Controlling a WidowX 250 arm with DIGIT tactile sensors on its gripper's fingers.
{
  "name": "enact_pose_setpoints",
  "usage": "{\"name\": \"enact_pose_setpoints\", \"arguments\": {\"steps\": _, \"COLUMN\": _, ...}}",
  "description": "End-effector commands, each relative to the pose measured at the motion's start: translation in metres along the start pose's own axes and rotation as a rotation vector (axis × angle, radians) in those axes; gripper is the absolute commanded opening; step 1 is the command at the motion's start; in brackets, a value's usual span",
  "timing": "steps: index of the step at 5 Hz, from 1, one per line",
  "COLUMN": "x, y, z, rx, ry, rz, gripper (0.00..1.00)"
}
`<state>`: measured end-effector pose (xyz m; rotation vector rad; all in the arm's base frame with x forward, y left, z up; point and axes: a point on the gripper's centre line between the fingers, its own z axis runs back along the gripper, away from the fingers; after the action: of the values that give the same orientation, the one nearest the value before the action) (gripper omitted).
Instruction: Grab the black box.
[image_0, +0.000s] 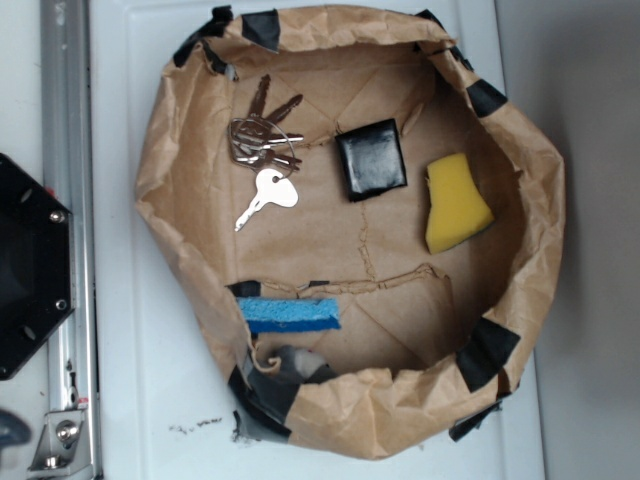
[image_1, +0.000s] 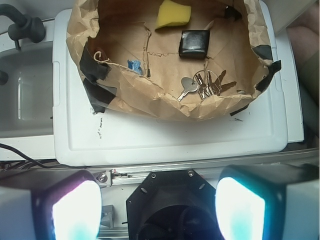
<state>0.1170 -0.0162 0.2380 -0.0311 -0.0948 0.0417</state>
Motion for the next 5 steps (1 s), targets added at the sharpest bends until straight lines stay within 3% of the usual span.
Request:
{"name": "enact_pose_setpoints", "arguments": {"steps": 1, "x": 0.000, "y": 0.000, "z": 0.000, "rx": 0.000, "ry": 0.000, "rz": 0.000, "gripper": 1.00}}
{"name": "enact_pose_setpoints", "arguments": {"steps": 2, "x": 0.031, "y": 0.000, "z": -0.008, "rx": 0.037, "ry": -0.060, "rz": -0.034, "gripper": 1.00}}
{"name": "enact_pose_setpoints", "arguments": {"steps": 4, "x": 0.078, "y": 0.016, "z": -0.042, "rx": -0.004, "ry": -0.095, "rz": -0.201, "gripper": 1.00}}
{"name": "enact_pose_setpoints", "arguments": {"steps": 5, "x": 0.102, "y": 0.035, "z": -0.067, "rx": -0.020, "ry": -0.047, "rz": -0.160, "gripper": 1.00}}
